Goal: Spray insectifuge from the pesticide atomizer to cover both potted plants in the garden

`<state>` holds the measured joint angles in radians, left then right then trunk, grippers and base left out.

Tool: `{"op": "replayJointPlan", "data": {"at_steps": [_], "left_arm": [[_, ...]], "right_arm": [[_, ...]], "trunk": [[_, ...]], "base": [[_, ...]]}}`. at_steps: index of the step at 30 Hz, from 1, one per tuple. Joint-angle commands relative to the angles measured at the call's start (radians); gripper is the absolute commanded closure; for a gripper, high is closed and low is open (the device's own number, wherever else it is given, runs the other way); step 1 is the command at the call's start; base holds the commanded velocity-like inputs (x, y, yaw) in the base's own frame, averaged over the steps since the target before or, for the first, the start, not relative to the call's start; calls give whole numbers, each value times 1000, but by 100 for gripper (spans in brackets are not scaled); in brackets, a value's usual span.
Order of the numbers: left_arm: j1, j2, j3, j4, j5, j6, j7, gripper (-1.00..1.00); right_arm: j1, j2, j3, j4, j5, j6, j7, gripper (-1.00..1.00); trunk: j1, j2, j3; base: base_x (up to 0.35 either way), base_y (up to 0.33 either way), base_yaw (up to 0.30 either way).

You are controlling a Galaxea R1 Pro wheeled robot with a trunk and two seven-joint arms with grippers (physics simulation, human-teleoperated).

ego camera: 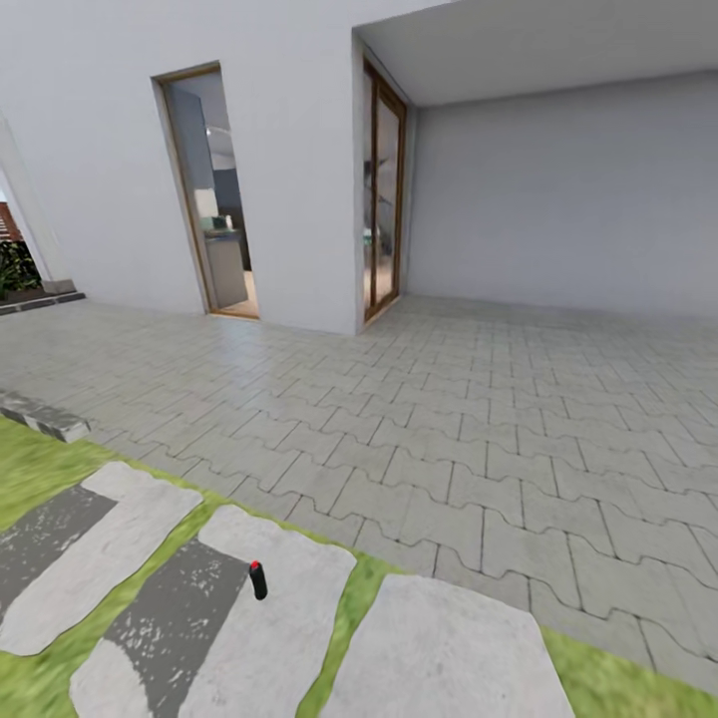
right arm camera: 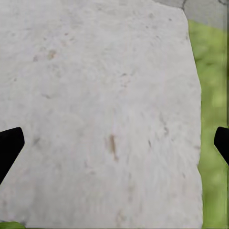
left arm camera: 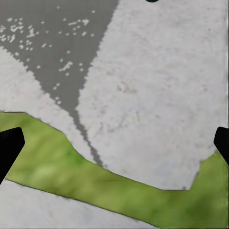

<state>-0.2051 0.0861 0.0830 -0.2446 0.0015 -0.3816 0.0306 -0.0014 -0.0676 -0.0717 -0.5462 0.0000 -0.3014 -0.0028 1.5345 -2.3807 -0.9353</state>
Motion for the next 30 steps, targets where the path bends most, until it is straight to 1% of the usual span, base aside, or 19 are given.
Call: {"op": "replayJointPlan", "data": {"at_steps": [1, 26, 30], "left_arm": [[0, 0, 3, 1, 0, -3, 0, -100], [0, 0, 3, 1, 0, -3, 0, -100], [-1, 0, 3, 1, 0, -4, 0, -100]], "right_arm": [[0, 0, 0, 0, 0, -2, 0, -100], [0, 0, 0, 2, 2, -2, 0, -100], [0, 0, 0, 1, 2, -2, 0, -100]], "trunk": [[0, 0, -1], [0, 0, -1], [0, 0, -1]], "base": [[288, -206, 0], [287, -207, 1], [286, -206, 192]]}}
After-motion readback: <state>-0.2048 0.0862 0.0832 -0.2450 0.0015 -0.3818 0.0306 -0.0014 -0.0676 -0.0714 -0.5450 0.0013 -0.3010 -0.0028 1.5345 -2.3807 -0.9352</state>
